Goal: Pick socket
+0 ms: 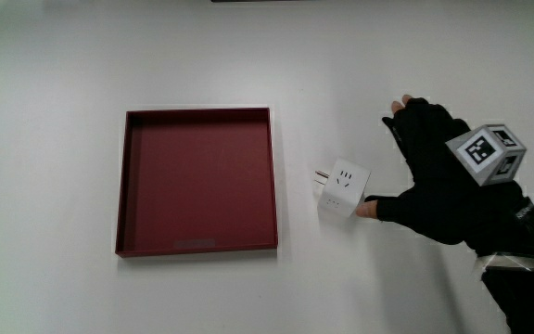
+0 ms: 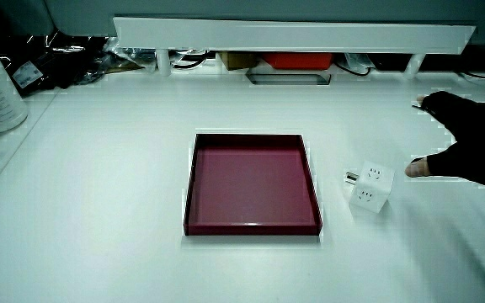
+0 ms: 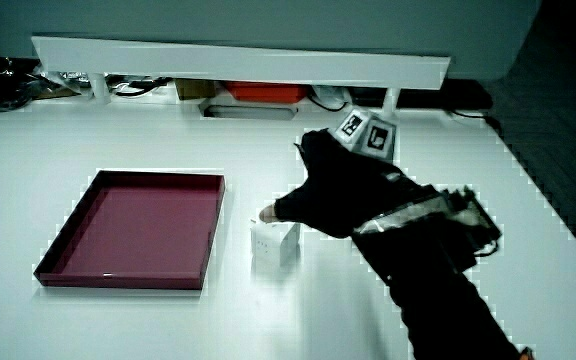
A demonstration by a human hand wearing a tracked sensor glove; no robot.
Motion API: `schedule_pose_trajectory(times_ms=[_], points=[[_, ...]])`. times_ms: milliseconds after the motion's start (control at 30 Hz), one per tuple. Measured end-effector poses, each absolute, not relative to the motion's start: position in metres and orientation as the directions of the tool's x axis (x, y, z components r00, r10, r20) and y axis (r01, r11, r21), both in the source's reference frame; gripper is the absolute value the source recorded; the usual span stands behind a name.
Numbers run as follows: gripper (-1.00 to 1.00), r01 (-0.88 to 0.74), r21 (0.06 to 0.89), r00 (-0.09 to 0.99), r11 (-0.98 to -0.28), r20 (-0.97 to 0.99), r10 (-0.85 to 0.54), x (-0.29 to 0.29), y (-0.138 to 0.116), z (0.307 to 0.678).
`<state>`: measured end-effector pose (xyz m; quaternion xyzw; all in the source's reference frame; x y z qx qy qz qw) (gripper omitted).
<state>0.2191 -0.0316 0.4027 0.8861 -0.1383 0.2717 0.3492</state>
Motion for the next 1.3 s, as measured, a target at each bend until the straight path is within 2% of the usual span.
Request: schedule_pose_trajectory(times_ms=[67, 167, 200, 367, 700, 1100, 1300], points=[[0.00, -0.458, 0.539, 0.798, -0.707, 0.600, -0.059, 0.214, -0.032, 0.413], [0.00, -0.436, 0.591, 0.804, -0.679, 0.594, 0.000, 0.206, -0.031, 0.424], [0.00, -0.428, 0.550, 0.821, -0.717, 0.568, -0.054, 0.201, -0.031, 0.420], [0.00, -0.412, 0.599, 0.830, -0.687, 0.558, -0.010, 0.199, -0.032, 0.452], [0.00, -0.394, 0.652, 0.841, -0.647, 0.540, 0.032, 0.191, -0.029, 0.484], [0.00, -0.377, 0.679, 0.846, -0.630, 0.529, 0.064, 0.188, -0.025, 0.505], [0.27, -0.379, 0.641, 0.829, -0.668, 0.555, 0.063, 0.189, -0.025, 0.505]])
